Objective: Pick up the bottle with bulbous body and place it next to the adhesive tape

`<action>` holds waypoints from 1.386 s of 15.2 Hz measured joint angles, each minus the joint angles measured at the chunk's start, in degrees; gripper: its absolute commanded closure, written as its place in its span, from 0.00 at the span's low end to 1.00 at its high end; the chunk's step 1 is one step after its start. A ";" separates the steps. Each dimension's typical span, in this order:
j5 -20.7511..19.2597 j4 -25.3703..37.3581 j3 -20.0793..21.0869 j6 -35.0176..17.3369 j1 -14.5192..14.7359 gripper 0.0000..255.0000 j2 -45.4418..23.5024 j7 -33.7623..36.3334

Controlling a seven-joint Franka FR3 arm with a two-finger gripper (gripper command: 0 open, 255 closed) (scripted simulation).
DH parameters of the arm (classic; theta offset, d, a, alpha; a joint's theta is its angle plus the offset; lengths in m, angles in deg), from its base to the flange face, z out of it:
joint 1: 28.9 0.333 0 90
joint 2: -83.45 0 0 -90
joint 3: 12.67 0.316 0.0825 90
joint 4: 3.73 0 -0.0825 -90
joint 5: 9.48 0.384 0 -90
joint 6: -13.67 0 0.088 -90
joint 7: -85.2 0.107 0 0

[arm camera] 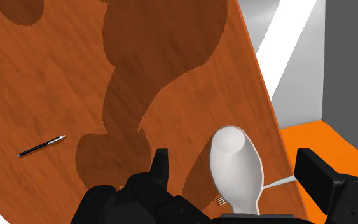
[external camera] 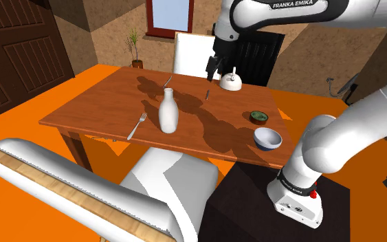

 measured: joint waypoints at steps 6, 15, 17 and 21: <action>1.61 7.72 0.53 -4.48 1.24 0.00 -13.49 0.04; 3.80 23.49 1.79 -6.56 2.63 0.00 -33.32 0.01; 4.11 26.52 1.98 -7.06 2.77 0.00 -37.22 -0.05; 4.25 26.16 2.07 -9.23 2.80 0.00 -39.13 -0.12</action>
